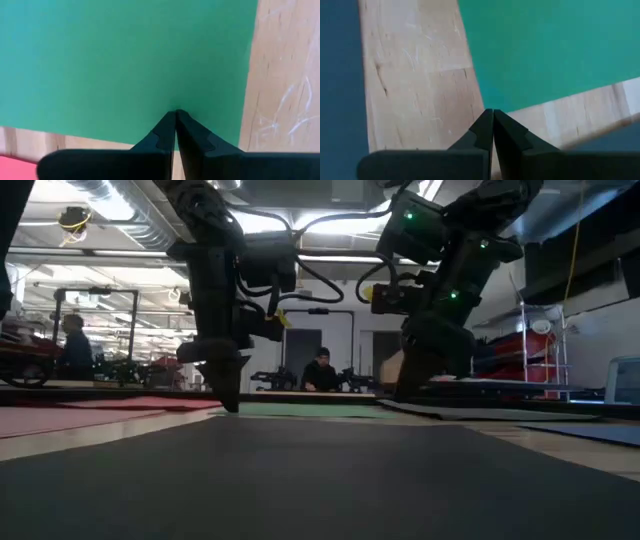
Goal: Organize paper
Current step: Put the green paper on the top center of the table
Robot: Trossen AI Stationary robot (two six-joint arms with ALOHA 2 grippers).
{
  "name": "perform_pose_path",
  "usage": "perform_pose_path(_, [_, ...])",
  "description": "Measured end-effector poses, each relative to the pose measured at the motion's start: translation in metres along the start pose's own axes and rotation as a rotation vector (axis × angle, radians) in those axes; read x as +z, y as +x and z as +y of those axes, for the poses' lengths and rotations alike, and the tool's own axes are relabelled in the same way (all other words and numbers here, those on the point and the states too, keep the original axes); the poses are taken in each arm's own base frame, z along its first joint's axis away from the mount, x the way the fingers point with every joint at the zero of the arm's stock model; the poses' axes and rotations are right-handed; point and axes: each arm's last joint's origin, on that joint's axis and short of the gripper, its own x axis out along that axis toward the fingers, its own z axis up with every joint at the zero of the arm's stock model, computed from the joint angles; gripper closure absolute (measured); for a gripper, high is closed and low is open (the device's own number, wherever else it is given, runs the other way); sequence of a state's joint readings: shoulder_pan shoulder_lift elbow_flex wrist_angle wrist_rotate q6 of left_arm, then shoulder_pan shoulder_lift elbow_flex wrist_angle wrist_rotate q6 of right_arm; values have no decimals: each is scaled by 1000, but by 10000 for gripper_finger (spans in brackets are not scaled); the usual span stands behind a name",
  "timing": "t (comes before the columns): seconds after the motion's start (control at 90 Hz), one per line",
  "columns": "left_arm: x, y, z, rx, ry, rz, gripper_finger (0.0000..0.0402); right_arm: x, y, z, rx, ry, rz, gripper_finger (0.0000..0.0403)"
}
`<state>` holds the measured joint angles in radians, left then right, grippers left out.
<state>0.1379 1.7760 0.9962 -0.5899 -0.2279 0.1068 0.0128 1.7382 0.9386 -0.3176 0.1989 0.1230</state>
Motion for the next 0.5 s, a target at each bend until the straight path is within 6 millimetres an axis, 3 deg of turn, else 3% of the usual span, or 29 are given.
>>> perform_pose_path(0.5, [-1,0,1,26,44,10,402,1,-1,0,1,1,-4,403])
